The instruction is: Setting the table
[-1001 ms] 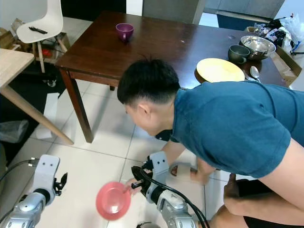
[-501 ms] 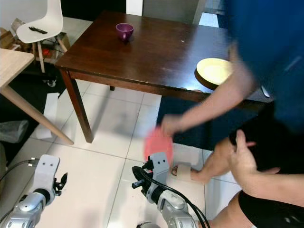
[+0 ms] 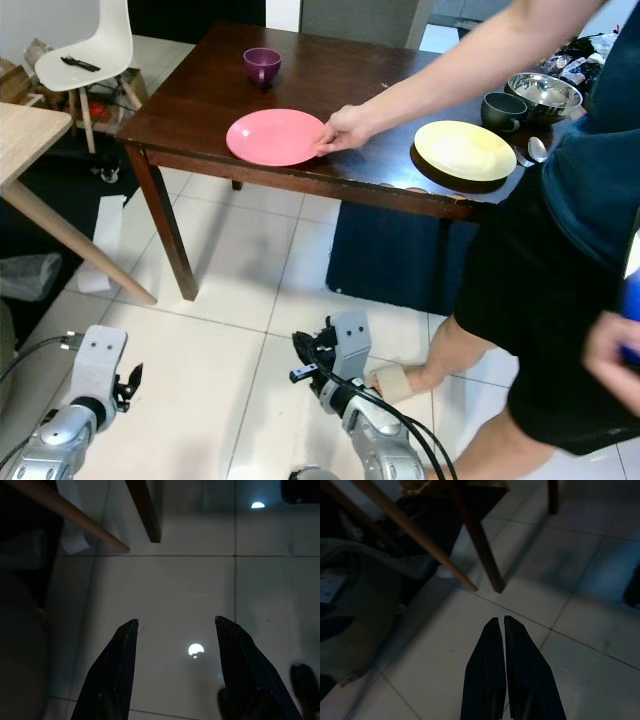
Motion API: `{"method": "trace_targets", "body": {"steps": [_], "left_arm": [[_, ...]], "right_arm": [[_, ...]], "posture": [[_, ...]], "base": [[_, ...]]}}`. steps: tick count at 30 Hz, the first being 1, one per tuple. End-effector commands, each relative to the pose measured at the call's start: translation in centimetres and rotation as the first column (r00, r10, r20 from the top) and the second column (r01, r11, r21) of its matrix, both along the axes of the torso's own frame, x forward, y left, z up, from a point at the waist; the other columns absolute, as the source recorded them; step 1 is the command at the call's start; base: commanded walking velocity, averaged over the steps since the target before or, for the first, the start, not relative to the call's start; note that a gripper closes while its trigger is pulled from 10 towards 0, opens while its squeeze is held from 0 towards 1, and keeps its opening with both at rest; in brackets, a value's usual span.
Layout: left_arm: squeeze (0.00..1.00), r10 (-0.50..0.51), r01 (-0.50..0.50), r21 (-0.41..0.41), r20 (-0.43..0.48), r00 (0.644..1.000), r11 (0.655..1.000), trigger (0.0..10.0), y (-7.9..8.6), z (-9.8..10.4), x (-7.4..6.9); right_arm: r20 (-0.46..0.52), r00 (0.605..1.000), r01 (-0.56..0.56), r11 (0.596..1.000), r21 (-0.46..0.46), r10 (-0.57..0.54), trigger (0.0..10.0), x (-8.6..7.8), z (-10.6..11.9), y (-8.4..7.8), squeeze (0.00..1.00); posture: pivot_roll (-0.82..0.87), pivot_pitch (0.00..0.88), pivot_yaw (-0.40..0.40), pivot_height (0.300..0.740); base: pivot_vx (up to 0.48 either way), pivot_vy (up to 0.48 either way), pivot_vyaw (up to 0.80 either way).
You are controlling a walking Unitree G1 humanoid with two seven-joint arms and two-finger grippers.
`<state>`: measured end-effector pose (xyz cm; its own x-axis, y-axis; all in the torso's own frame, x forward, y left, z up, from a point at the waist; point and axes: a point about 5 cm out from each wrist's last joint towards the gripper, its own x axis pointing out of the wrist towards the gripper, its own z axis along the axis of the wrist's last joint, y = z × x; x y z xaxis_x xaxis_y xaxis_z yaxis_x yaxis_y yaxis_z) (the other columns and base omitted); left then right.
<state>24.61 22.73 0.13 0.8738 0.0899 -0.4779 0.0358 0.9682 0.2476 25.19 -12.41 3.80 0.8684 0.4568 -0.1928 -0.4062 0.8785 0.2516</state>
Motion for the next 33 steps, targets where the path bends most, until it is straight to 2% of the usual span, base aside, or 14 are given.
{"method": "trace_targets", "body": {"steps": [1, 3, 6, 7, 8, 11, 15, 20, 22, 26, 28, 33], "left_arm": [[0.0, -0.02, 0.019, 0.049, 0.031, 0.999, 0.999, 10.0, 0.4, 0.5, 0.2], [0.0, -0.047, 0.041, 0.065, 0.093, 0.995, 0.997, 10.0, 0.4, 1.7, 0.7], [0.0, -0.06, 0.052, 0.068, 0.123, 0.991, 0.996, 10.0, 0.3, 2.4, 0.9], [0.0, -0.072, 0.061, 0.05, 0.26, 0.963, 0.997, 10.0, -0.2, 5.4, 1.7], [0.0, -0.072, 0.061, 0.05, 0.26, 0.963, 0.997, 10.0, -0.2, 5.4, 1.7], [0.0, -0.079, 0.078, 0.02, 0.435, 0.897, 0.997, 10.0, -1.3, 9.9, 2.7], [0.0, -0.072, 0.098, -0.019, 0.531, 0.844, 0.995, 10.0, -3.0, 12.9, 3.5], [0.0, -0.079, 0.12, -0.04, 0.541, 0.837, 0.992, 10.0, -3.8, 13.3, 3.5], [0.0, -0.116, 0.156, -0.03, 0.531, 0.839, 0.987, 10.0, -4.6, 13.2, 3.3], [0.0, -0.138, 0.174, -0.019, 0.532, 0.836, 0.985, 10.0, -5.1, 13.5, 3.3], [0.0, -0.166, 0.188, 0.015, 0.544, 0.822, 0.982, 10.0, -5.6, 14.0, 3.6], [0.0, -0.183, 0.2, 0.029, 0.552, 0.814, 0.979, 10.0, -6.2, 14.4, 4.1]], "right_arm": [[0.026, 0.997, 0.074, 0.997, -0.035, -0.073, 10.0, 0.3, 0.3, -1.3, 0.0], [0.073, 0.986, 0.155, 0.986, -0.061, -0.15, 10.0, 0.7, 1.0, -2.4, 0.0], [0.096, 0.978, 0.192, 0.979, -0.067, -0.185, 10.0, 0.8, 1.4, -2.8, 0.0], [0.212, 0.942, 0.278, 0.959, -0.061, -0.26, 10.0, 1.2, 3.8, -3.9, 0.0], [0.212, 0.942, 0.278, 0.959, -0.061, -0.26, 10.0, 1.2, 3.8, -3.9, 0.0], [0.357, 0.889, 0.309, 0.951, -0.006, -0.287, 10.0, 1.2, 7.9, -4.7, 0.0], [0.452, 0.835, 0.314, 0.946, 0.077, -0.314, 10.0, 1.4, 11.4, -4.7, 0.0], [0.456, 0.823, 0.332, 0.938, 0.094, -0.337, 10.0, 1.5, 11.6, -4.8, 0.0], [0.45, 0.821, 0.349, 0.933, 0.091, -0.351, 10.0, 1.4, 11.4, -4.7, 0.0], [0.444, 0.815, 0.373, 0.924, 0.087, -0.371, 10.0, 1.2, 11.6, -5.0, 0.0], [0.434, 0.816, 0.388, 0.918, 0.081, -0.383, 10.0, 1.1, 11.5, -5.3, 0.0], [0.412, 0.809, 0.431, 0.9, 0.069, -0.419, 10.0, 1.0, 10.8, -5.8, 0.0]], "posture": [[-0.1, 0.032, 0.033, 0.74], [-0.1, 0.031, 0.034, 0.74], [-0.1, 0.032, 0.034, 0.74], [-0.1, 0.036, 0.04, 0.74], [-0.1, 0.036, 0.04, 0.74], [-0.1, 0.04, 0.043, 0.74], [-0.11, 0.045, 0.045, 0.74], [-0.11, 0.045, 0.042, 0.74], [-0.11, 0.046, 0.043, 0.74], [-0.11, 0.048, 0.045, 0.74], [-0.11, 0.046, 0.046, 0.74], [-0.11, 0.045, 0.048, 0.74]], "base": [[0.0, 0.0, 0.0], [0.0, 0.0, 0.0], [0.0, 0.0, 0.0], [0.0, 0.0, 0.0], [0.0, 0.0, 0.0], [0.0, 0.0, 0.0], [0.0, 0.0, 0.0], [0.0, 0.0, 0.0], [0.0, 0.0, 0.0], [0.0, 0.0, 0.0], [0.0, 0.0, 0.0], [0.172, 0.0, 0.0]]}}
